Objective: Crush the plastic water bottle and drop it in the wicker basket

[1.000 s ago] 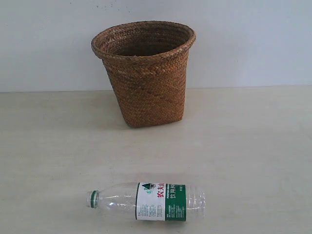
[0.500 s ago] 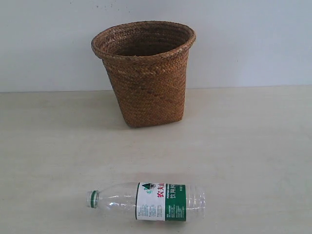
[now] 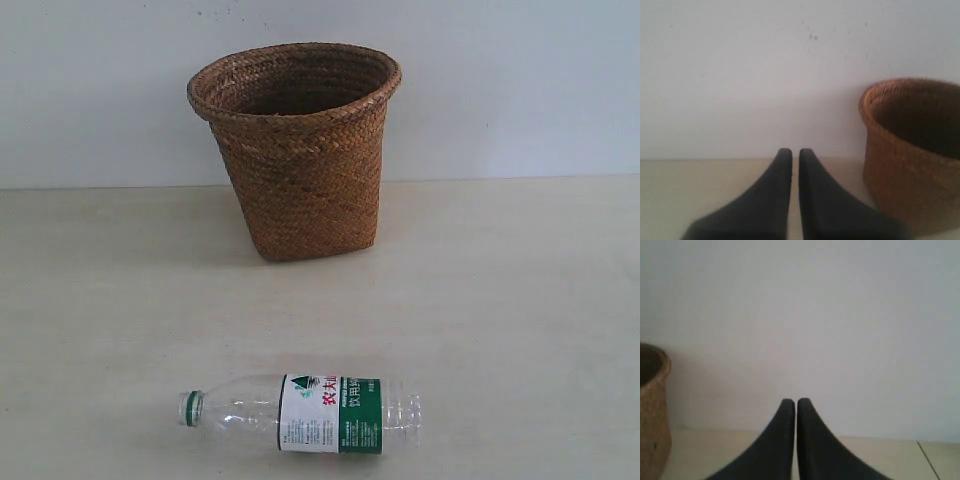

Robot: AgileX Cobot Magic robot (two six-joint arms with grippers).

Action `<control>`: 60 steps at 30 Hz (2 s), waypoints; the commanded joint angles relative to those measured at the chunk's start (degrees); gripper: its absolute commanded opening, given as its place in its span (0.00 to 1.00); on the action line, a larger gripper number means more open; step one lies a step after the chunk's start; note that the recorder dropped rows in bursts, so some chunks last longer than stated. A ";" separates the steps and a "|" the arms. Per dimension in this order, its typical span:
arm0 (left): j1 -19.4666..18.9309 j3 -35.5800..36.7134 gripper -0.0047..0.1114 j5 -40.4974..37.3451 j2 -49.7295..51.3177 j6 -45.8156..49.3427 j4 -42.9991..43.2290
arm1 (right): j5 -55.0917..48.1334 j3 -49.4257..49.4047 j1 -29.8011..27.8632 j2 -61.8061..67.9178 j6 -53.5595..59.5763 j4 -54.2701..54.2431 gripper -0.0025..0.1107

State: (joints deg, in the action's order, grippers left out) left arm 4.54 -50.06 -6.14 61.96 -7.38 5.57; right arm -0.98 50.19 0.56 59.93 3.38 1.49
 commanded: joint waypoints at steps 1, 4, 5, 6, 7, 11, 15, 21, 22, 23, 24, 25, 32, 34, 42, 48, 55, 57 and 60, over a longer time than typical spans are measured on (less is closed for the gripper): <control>-0.29 -6.80 0.08 -15.19 6.71 9.62 0.23 | -15.85 6.62 -0.04 5.92 7.64 0.63 0.02; -0.29 -10.40 0.08 -25.80 10.30 28.16 -5.24 | -28.26 11.53 -0.04 10.31 16.60 -1.85 0.02; -0.29 -10.67 0.08 -28.85 10.90 38.20 -8.66 | -30.68 12.60 -0.04 11.61 22.94 -7.47 0.02; -0.29 -10.67 0.08 -31.31 11.34 46.00 -11.88 | -33.19 13.19 0.07 12.64 29.36 -12.77 0.02; -0.29 -10.67 0.08 -34.85 11.63 55.08 -15.05 | -35.91 13.74 0.07 13.65 37.46 -20.86 0.02; 1.45 -10.57 0.08 -41.88 13.27 78.36 -31.78 | -45.91 14.61 2.17 17.68 60.45 -40.63 0.02; 4.48 -10.57 0.08 -46.77 15.70 89.49 -32.76 | -46.08 14.61 8.06 19.79 62.16 -39.52 0.02; 10.02 -10.46 0.08 -48.75 22.28 91.43 -32.35 | -49.71 14.61 16.66 24.64 64.69 -39.52 0.02; 10.45 -10.46 0.08 -48.79 23.19 91.43 -32.20 | -50.52 14.61 17.41 25.32 65.11 -39.23 0.02; 10.86 -10.46 0.08 -48.79 24.04 91.43 -32.09 | -51.37 14.61 18.06 25.91 65.73 -38.92 0.02; 10.97 -10.46 0.08 -48.79 24.68 91.43 -32.09 | -52.08 14.61 18.67 26.36 66.19 -38.46 0.02; 11.35 -10.46 0.10 -48.94 25.44 91.43 -32.09 | -52.76 14.61 19.31 26.78 66.47 -37.84 0.02; 11.45 -9.17 0.49 -48.70 29.83 95.11 -32.25 | -52.40 14.48 21.98 28.82 66.59 -36.67 0.02; 11.45 -7.42 0.56 -46.79 30.85 98.80 -33.48 | -52.10 14.48 22.40 28.82 66.59 -36.67 0.02; 11.45 -3.42 0.61 -41.41 34.62 110.96 -39.19 | -50.76 14.48 23.45 28.82 66.14 -37.21 0.02; 11.45 -2.68 0.63 -40.05 38.45 116.75 -39.95 | -50.65 14.48 23.45 28.82 66.14 -37.19 0.02; 11.48 -2.68 0.63 -36.08 43.11 120.13 -45.65 | -50.29 14.48 23.45 28.82 65.91 -37.19 0.02; 11.48 -2.68 0.63 -35.25 44.01 120.13 -45.65 | -49.96 14.48 23.45 28.82 65.91 -37.19 0.02; 11.48 -2.68 0.63 -34.74 45.22 120.13 -45.65 | -49.64 14.48 23.45 28.82 65.91 -37.19 0.02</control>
State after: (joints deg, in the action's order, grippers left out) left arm 15.73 -52.98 -41.61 106.13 112.30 -38.93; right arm -51.05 64.47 23.90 88.76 69.48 -35.45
